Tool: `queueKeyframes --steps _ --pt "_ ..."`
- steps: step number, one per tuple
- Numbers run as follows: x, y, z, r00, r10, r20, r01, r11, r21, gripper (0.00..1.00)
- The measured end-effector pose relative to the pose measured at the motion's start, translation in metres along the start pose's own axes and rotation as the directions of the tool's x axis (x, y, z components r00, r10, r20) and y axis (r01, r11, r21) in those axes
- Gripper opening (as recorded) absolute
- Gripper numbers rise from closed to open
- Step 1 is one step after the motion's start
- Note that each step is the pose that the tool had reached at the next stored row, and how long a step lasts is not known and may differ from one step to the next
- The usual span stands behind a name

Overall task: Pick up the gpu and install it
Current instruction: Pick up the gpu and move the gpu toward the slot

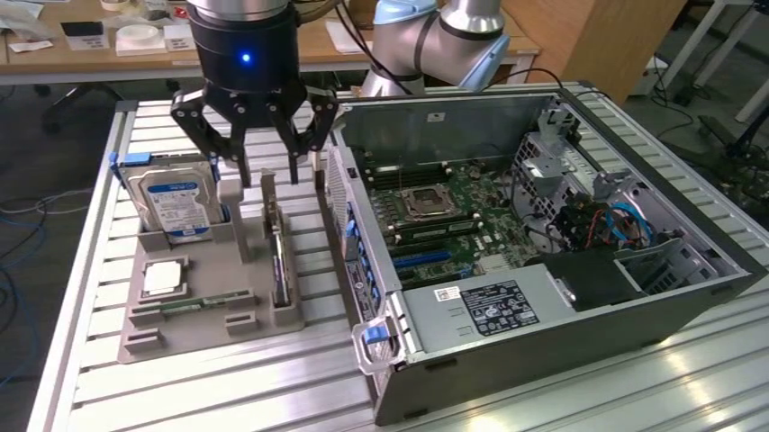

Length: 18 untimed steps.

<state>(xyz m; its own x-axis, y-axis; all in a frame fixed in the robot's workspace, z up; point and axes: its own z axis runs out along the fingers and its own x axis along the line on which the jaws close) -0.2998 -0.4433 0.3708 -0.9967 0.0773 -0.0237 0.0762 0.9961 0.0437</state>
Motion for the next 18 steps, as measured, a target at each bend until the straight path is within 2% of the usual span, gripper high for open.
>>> queueKeyframes --steps 14,18 --pt "0.001 -0.0011 0.0250 1.0000 0.000 -0.0003 0.000 1.0000 0.0003 0.53" --pt "0.001 -0.0013 0.0288 1.0000 0.000 -0.0004 0.000 1.0000 0.0004 0.53"
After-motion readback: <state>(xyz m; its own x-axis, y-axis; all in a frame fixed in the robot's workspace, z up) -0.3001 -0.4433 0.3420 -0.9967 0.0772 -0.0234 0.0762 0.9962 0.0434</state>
